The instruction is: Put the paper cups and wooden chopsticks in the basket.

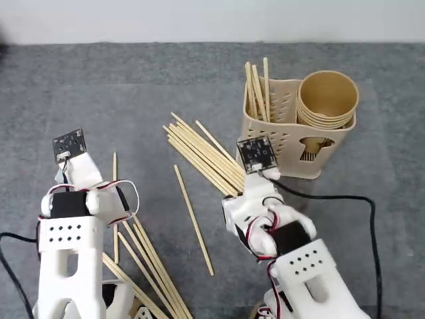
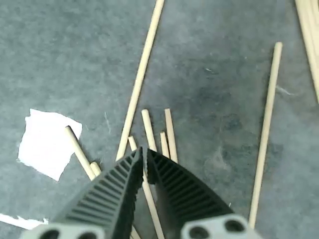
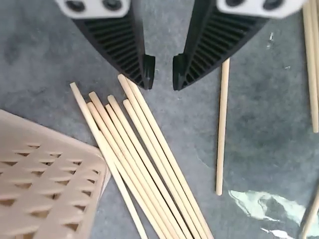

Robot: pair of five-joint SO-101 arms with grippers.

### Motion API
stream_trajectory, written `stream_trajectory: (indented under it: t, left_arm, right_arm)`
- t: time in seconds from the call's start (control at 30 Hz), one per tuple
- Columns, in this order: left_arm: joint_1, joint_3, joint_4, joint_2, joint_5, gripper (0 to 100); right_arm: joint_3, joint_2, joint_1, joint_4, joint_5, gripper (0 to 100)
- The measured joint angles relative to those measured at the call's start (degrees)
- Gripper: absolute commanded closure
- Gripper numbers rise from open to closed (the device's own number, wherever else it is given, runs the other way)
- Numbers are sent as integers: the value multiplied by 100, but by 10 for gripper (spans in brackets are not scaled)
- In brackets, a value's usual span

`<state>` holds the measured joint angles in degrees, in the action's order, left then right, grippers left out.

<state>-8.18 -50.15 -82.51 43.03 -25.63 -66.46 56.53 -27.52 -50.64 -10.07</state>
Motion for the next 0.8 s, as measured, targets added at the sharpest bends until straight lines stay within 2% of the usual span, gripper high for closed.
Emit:
stream_trajectory:
  t: [0.17,0.4,0.53,0.8]
  left_arm:
    - [176,-510,273,0,255,722]
    - [501,-1046,730,0,343,760]
    - [659,-1143,985,-105,343,760]
    - [677,-1125,1670,-1890,343,760]
  right_arm:
    - [-457,176,0,457,0,924]
    - [-677,211,545,853,0,924]
    - [-677,211,571,853,0,924]
    - [-677,211,624,853,0,924]
